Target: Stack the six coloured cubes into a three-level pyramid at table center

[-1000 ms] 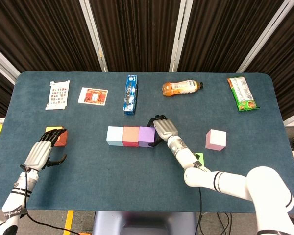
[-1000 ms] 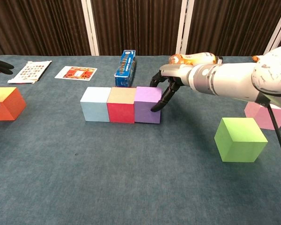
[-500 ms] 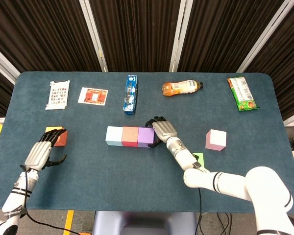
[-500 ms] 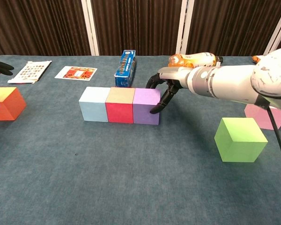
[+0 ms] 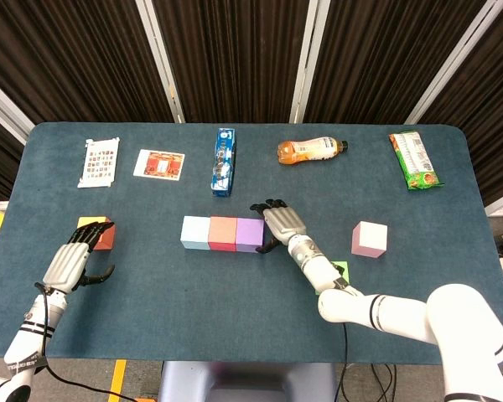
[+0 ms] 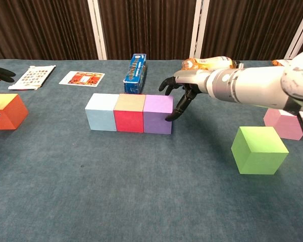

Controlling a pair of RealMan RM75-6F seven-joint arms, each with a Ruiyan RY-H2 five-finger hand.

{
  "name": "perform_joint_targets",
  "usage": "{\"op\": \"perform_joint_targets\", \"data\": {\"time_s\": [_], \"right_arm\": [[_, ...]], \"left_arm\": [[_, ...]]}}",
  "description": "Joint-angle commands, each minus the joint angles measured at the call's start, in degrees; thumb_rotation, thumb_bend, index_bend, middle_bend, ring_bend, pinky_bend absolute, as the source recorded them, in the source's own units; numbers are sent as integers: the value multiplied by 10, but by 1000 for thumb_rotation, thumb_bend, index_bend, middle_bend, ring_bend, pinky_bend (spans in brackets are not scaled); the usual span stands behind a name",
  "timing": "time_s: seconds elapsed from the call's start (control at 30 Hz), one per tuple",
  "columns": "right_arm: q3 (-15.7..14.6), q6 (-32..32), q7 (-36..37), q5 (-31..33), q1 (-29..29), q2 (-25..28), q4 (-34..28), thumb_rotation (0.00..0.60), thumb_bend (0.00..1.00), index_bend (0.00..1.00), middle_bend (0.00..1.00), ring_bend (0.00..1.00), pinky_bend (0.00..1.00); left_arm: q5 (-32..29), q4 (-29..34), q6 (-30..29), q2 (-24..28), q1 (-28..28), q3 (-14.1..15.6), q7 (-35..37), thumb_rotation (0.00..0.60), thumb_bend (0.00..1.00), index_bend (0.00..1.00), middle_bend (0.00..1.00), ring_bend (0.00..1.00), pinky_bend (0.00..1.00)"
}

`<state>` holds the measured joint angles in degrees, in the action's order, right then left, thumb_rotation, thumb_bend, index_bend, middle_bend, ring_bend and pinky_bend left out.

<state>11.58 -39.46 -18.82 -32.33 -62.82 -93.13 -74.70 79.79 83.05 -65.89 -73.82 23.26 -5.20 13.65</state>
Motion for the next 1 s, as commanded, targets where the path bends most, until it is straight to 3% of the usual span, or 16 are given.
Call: {"op": "perform_joint_targets", "data": {"time_s": [0.03,0.2,0.33,0.63,1.0], "right_arm": [[-2,-7,3,-7,9,27,-31,600,283,214,235,104,103],[-2,-29,8,-15,26,75,-75,600,284,208,230,100,98],[1,-35,6,2,26,80,-58,600,290,208,229,93,92],[1,6,-6,39,-4,17,55,600,291,208,206,68,79],[15,31,0,35,-26,-38,124,600,291,208,200,64,78]], "left_arm": [[0,0,0,1,-1,0,1,600,354,94,83,40,80],[0,0,-3,2,-2,0,4,600,355,94,82,41,80],[1,2,-3,3,-2,-1,1,600,355,93,83,41,80],[-6,11,3,5,3,-5,-12,600,355,93,82,40,80],[-13,8,8,5,2,-5,-14,600,354,94,82,41,80]]}}
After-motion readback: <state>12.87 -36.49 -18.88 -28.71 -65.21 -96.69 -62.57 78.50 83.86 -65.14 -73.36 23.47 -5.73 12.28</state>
